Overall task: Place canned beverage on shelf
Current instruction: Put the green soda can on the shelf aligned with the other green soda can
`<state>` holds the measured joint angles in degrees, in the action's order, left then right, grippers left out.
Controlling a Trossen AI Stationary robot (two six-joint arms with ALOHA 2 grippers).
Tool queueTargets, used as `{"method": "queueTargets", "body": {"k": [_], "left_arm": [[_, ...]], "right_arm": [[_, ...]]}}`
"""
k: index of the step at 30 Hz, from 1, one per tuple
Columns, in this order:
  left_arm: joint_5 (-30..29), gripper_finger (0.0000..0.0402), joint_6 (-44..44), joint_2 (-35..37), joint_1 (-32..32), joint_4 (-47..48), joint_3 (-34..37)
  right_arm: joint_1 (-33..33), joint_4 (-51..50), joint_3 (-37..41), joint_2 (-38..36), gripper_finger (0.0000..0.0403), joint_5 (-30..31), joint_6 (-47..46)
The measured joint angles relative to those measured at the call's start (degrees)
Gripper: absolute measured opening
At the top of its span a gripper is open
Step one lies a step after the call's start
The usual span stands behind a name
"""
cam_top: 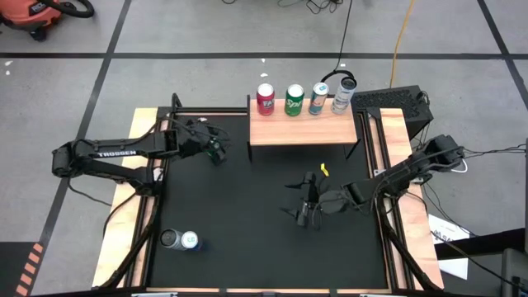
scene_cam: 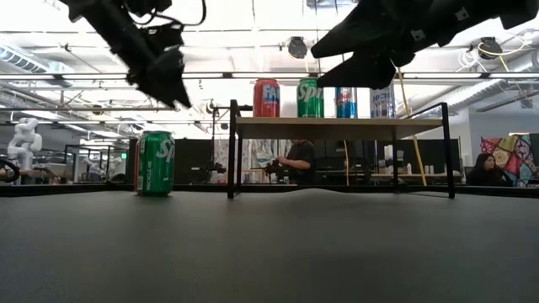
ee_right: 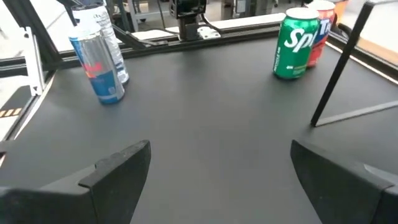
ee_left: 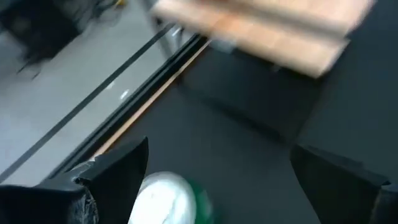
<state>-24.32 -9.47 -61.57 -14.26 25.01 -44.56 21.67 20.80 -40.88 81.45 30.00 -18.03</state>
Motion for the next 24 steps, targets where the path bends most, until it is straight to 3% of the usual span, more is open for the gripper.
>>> {"method": "queueTargets", "body": {"k": [5, 14, 24], "left_arm": [[-5.71, 0.0388, -10.42, -0.93, 0.0, 7.31, 0.0], [-8.64, 0.0388, -23.81, -5.68, -0.02, 11.35, -0.02], [-10.07, 0.0383, -27.74, -14.56, -0.99, 11.5, 0.0]], "right_arm": [[-0.07, 0.51, 0.0, 0.0, 0.0375, 0.04, 1.35], [-0.35, 1.29, 0.0, 0.0, 0.0375, 0.13, 2.69], [-0.31, 1.24, 0.0, 0.0, 0.0376, 0.0, 2.42]]}}
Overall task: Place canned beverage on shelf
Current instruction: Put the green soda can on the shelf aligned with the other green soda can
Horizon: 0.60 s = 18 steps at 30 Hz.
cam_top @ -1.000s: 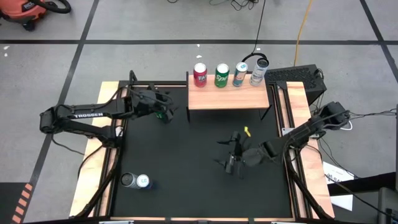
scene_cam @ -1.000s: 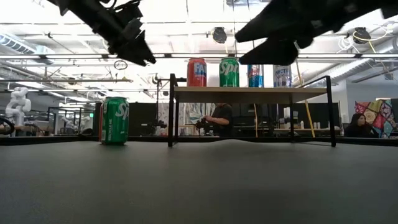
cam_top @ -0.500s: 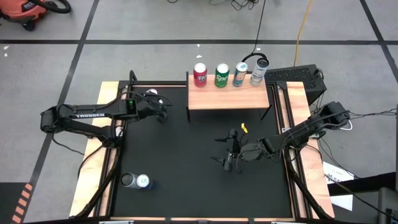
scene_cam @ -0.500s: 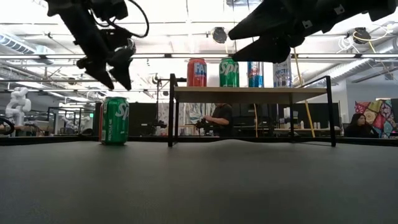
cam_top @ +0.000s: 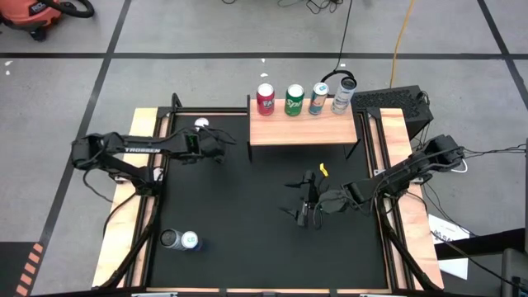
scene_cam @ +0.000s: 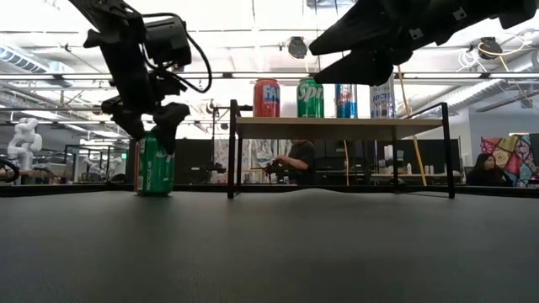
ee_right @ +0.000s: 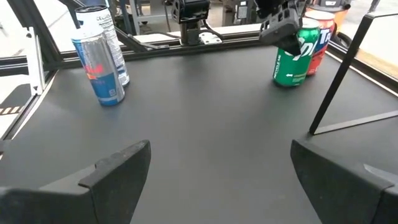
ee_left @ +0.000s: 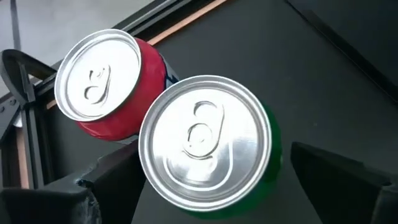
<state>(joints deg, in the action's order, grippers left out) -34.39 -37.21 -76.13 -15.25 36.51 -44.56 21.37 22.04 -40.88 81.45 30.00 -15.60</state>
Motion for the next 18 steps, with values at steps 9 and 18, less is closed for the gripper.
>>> {"method": "queueTargets", "body": {"k": [9, 18], "left_arm": [[-0.39, 0.0274, 0.32, -0.38, -0.87, -0.63, -0.06], [1.11, 0.0293, 1.97, 0.26, 0.85, 0.08, -0.11]], "right_arm": [[0.04, -0.04, 0.0, 0.0, 0.0376, -0.02, -0.64], [0.11, -0.02, 0.0, 0.0, 0.0376, -0.26, -1.61]]}}
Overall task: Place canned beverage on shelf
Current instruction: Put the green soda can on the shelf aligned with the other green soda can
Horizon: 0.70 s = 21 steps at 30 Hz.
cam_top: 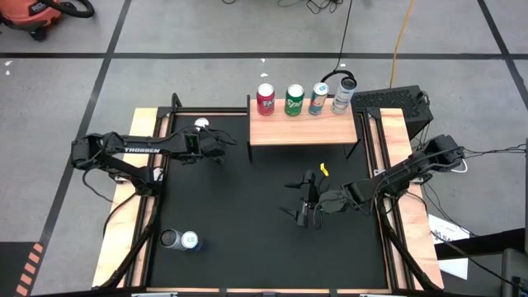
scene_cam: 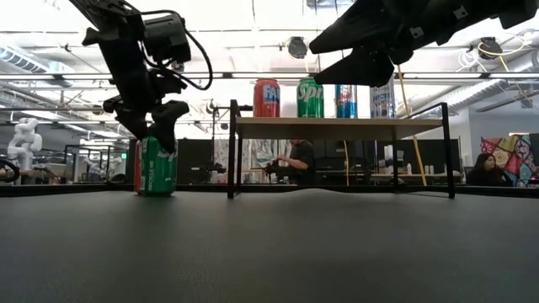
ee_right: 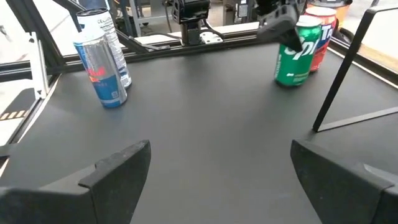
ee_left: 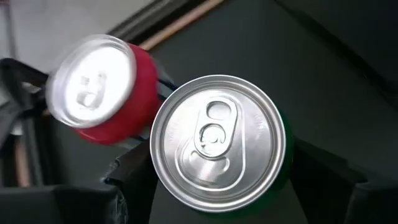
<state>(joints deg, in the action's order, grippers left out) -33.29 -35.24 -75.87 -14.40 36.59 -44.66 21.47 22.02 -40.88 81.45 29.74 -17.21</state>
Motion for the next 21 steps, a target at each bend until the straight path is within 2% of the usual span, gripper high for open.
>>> {"method": "queueTargets", "body": {"k": [7, 12, 17, 21], "left_arm": [[4.45, 0.0299, 1.92, 3.31, 6.69, 0.63, 0.11], [5.79, 0.03, 7.55, 4.85, 12.45, -0.61, 0.11], [10.13, 0.0301, 13.58, 4.38, 19.87, -6.29, 0.11], [10.28, 0.0301, 16.19, 4.26, 25.87, -12.08, -0.03]], "right_arm": [[0.0, 0.03, -0.04, 0.0, 0.0376, -1.49, -0.12], [0.0, 0.99, -0.04, 0.0, 0.0376, -1.51, -0.29], [0.01, 1.29, -0.04, 0.0, 0.0376, -3.41, -0.93], [1.27, 1.01, -0.04, -0.7, 0.0376, -2.83, -1.63]]}}
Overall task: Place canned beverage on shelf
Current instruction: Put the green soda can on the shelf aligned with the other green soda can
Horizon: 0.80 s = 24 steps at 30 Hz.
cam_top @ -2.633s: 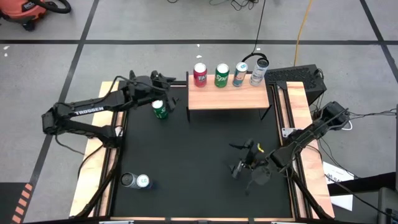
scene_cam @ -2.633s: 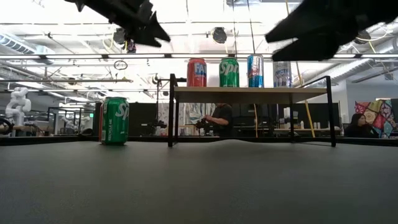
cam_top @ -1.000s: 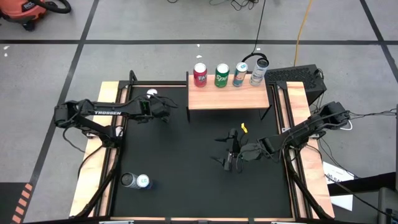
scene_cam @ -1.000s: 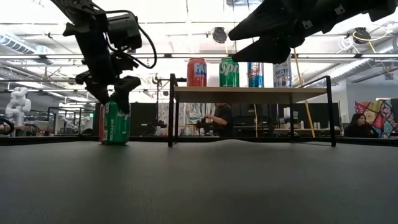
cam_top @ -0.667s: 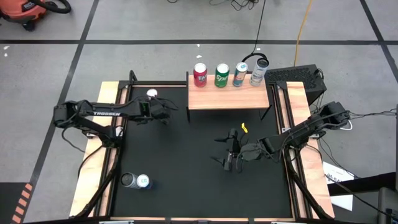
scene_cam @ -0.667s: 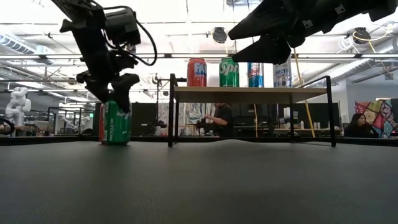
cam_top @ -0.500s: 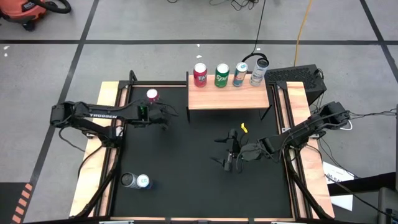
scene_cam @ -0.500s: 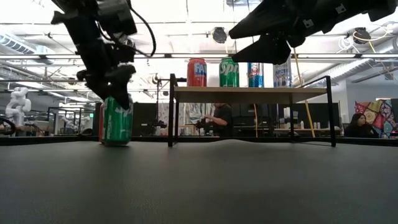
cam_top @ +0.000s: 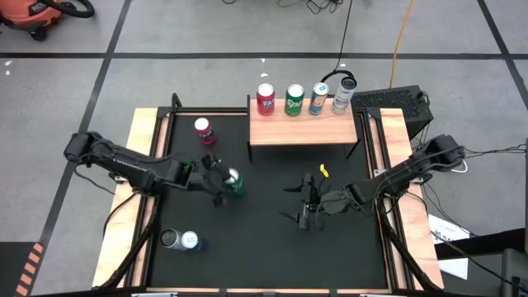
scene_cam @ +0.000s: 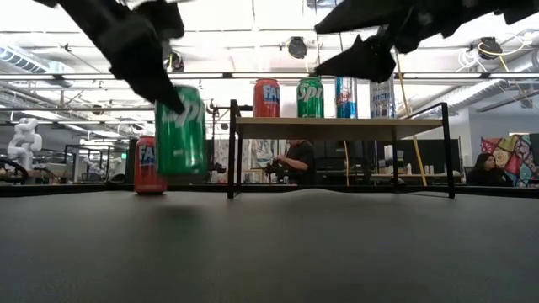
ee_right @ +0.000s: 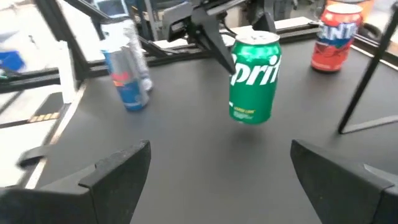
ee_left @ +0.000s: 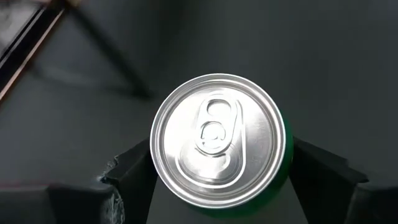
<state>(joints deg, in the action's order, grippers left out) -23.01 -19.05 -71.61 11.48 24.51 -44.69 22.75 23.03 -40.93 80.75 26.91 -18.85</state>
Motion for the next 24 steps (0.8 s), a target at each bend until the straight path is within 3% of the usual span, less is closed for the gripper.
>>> {"method": "queueTargets", "body": {"k": [5, 11, 18, 24], "left_arm": [[-1.19, 0.0301, 0.53, 0.0, 4.63, -0.26, -3.58], [-1.51, 0.0301, 5.54, 0.0, 4.82, -0.15, -10.76], [-0.82, 0.0302, 16.68, -1.05, -1.71, -4.74, -19.46], [7.16, 0.0301, 23.0, -8.34, -11.36, -4.42, -28.91]], "right_arm": [[2.25, -5.29, 0.0, -4.59, 0.0375, -0.03, -1.86], [4.46, -17.23, -0.02, -12.05, 0.0375, -0.04, -5.77], [6.16, -31.11, -0.02, -16.54, 0.0375, 2.03, -12.49], [7.27, -35.7, -0.02, -16.37, 0.0375, 3.42, -16.03]]}}
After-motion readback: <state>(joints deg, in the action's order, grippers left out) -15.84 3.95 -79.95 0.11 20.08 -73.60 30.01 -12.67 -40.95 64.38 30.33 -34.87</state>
